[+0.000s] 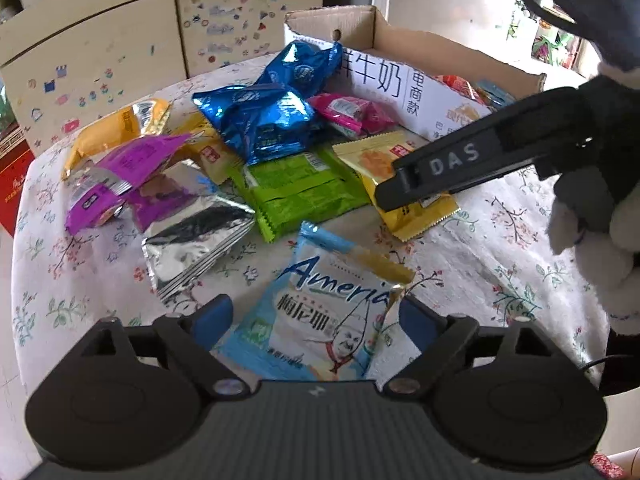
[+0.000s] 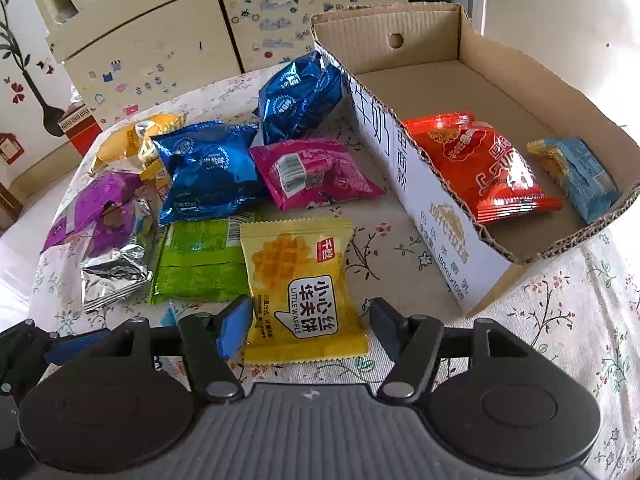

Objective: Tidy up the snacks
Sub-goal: 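Grasp white-blue Amerio bag with left gripper while right grasps yellow waffle bag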

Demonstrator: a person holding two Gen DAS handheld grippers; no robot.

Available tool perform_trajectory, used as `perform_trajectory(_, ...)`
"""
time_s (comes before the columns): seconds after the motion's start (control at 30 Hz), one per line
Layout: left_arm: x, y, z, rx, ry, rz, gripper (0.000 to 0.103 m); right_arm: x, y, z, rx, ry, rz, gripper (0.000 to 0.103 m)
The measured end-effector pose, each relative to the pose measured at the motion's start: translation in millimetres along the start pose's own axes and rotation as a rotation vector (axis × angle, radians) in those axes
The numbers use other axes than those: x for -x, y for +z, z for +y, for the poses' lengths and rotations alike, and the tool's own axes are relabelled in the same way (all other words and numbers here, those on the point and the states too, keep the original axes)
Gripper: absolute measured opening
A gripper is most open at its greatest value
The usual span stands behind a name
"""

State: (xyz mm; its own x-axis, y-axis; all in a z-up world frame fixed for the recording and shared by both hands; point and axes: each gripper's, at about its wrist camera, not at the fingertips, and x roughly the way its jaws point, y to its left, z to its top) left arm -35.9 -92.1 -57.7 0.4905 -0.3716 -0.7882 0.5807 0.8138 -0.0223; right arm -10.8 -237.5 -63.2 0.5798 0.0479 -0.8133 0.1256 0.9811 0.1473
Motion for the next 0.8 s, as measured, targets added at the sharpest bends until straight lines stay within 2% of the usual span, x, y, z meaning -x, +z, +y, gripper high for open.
perform_trajectory(0.13, -3, 1, -3, -0.006, -0.01, -0.002, 0.091, -2, -1, 7, 0.048, -0.027, 0.003, 0.068)
perform_trajectory(0.23, 0, 1, -3, -0.008, -0.025, -0.011, 0.079, 0, -2, 6, 0.062, -0.032, 0.003, 0.062)
perform_trajectory(0.3, 3, 2, -1, 0.012, -0.035, -0.012, 0.065, 1, -1, 4, 0.054, -0.021, 0.005, 0.06)
perform_trajectory(0.4, 5, 3, 4, 0.05, -0.034, -0.012, 0.055, 3, -2, 1, 0.046, -0.014, 0.003, 0.058)
perform_trajectory(0.8, 14, -8, 10, 0.178, -0.009, -0.016, 0.052, 15, -4, -7, 0.013, -0.005, -0.019, 0.047)
